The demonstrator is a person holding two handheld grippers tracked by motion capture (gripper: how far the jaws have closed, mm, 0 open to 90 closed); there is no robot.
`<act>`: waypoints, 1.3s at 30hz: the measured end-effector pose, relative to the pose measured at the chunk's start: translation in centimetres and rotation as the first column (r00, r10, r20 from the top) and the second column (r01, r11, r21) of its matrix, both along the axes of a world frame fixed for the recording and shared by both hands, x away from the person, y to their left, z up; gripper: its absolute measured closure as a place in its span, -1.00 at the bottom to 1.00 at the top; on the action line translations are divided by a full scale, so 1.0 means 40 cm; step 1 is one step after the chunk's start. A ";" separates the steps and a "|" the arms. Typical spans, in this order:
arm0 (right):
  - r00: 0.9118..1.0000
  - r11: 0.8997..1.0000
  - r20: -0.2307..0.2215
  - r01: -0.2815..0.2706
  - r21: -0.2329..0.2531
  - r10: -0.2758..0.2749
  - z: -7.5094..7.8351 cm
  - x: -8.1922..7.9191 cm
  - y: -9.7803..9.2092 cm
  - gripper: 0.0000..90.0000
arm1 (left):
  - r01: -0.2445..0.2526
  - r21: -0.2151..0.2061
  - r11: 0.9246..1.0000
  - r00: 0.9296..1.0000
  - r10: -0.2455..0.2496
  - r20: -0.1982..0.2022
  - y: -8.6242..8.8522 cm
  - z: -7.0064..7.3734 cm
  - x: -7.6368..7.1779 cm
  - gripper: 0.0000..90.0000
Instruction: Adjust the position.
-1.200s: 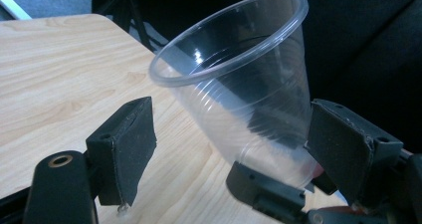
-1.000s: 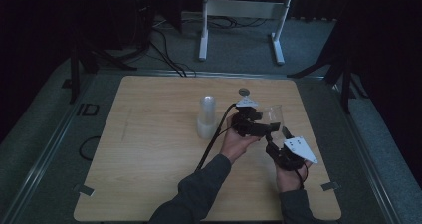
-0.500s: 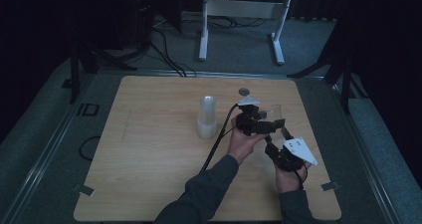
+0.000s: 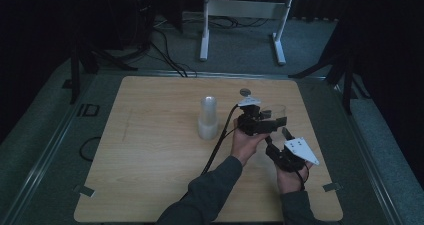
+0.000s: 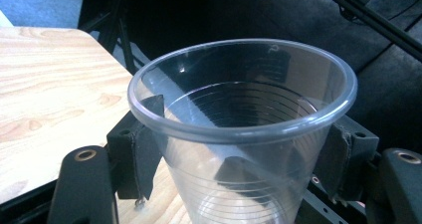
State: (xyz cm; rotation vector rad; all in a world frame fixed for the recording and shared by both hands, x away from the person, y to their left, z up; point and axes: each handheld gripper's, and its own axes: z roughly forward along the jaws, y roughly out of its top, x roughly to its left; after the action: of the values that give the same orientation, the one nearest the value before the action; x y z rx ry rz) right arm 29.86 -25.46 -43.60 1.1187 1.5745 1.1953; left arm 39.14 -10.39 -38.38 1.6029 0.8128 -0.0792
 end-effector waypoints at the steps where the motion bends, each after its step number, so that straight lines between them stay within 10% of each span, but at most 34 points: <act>1: 1.000 1.000 -0.003 -0.003 -0.002 0.003 0.000 0.000 0.000 -0.19 | -0.001 0.002 1.000 1.000 0.001 0.006 0.000 0.001 -0.001 -0.35; 12: 0.999 0.999 -0.033 -0.037 0.020 0.037 0.003 0.007 -0.007 -0.35 | -0.032 0.103 0.994 0.994 0.021 0.108 -0.004 0.012 -0.021 -0.34; 20: 0.994 0.995 -0.073 -0.083 0.048 0.086 0.001 0.016 -0.011 -0.25 | -0.060 0.217 0.974 0.975 0.011 0.222 -0.025 0.018 -0.047 -0.34; 39: 0.995 0.995 -0.071 -0.071 0.063 0.075 -0.003 0.015 -0.014 -0.09 | -0.030 0.123 0.992 0.988 0.011 0.156 -0.018 0.019 -0.040 -0.40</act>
State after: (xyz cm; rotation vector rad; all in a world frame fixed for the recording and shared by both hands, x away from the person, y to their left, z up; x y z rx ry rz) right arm 30.45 -26.00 -43.73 1.1638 1.6572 1.2704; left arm 37.53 -11.10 -37.60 1.6948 0.7249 0.1116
